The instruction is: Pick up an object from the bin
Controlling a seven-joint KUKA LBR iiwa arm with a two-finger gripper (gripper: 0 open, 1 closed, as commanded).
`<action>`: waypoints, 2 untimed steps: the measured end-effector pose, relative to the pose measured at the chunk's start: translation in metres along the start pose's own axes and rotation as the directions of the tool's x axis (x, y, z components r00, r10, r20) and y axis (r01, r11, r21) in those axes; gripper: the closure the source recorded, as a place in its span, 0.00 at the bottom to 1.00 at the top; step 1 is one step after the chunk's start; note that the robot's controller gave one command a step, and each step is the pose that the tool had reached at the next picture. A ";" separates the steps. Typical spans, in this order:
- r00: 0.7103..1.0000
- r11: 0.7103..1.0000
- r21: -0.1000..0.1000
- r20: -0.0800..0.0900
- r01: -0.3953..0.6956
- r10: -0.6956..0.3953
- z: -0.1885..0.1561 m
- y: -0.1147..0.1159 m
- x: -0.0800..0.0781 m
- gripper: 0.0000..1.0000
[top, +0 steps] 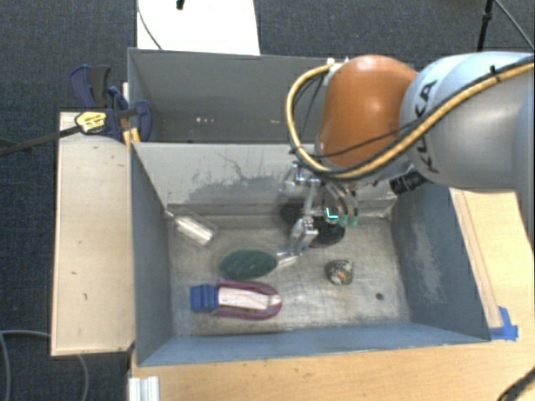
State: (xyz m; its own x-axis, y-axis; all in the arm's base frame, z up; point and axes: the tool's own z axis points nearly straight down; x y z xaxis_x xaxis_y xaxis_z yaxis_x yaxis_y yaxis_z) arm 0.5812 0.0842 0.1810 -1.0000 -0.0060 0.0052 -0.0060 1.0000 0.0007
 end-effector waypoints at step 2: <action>0.978 0.978 0.002 0.014 0.208 -0.208 0.093 0.022 0.054 1.00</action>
Offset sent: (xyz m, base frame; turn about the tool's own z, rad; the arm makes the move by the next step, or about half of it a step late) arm -0.0636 0.0241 -0.1055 -0.2218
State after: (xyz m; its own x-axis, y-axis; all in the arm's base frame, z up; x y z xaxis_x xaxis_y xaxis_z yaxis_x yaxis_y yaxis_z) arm 0.5265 0.1054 0.0880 -0.9768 -0.2140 -0.0091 -0.2140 0.9768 -0.0004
